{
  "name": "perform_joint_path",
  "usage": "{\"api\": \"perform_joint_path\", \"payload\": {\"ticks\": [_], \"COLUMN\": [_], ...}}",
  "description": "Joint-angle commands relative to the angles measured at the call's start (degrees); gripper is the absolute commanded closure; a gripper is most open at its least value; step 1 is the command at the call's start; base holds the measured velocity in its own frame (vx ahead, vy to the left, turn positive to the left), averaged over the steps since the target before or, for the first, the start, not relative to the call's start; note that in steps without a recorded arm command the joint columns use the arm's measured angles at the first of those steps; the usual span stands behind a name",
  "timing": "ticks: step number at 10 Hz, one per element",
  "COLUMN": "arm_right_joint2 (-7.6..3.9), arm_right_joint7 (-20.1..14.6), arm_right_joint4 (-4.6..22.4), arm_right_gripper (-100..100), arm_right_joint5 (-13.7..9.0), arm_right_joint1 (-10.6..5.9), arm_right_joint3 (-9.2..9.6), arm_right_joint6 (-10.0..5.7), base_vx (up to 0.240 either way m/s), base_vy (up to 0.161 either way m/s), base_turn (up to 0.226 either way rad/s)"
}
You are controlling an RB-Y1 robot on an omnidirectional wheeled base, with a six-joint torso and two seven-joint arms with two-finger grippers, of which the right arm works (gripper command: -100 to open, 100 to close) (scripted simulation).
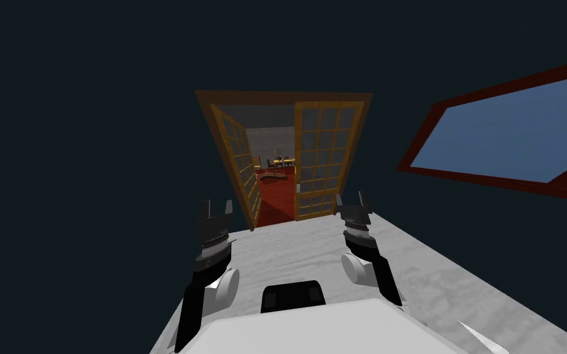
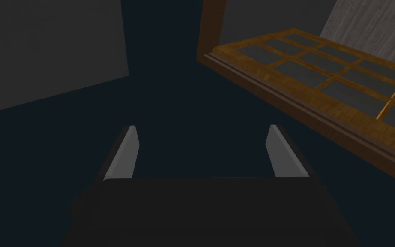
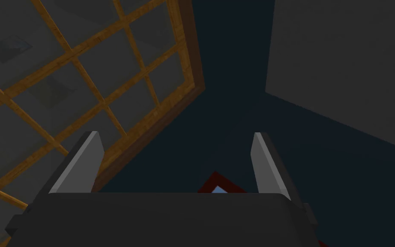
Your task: Push the door open
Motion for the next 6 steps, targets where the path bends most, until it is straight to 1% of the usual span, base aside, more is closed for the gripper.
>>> {"api": "perform_joint_path", "payload": {"ticks": [1, 3, 6], "arm_right_joint2": [-0.39, -0.78, -1.31], "arm_right_joint7": [-1.4, -3.1, -5.7], "arm_right_joint4": [1.8, 4.4, 8.6], "arm_right_gripper": [-100, -100, -100], "arm_right_joint5": [-1.0, -2.2, -4.2], "arm_right_joint1": [-0.37, -1.12, -2.3], "arm_right_joint3": [0.41, 0.93, 1.75], "arm_right_joint6": [-0.48, -1.1, -2.05], "base_vx": [0.09, 0.081, 0.084], "base_vy": [-0.056, -0.041, -0.059], "base_turn": [0.09, 0.1, 0.105]}}
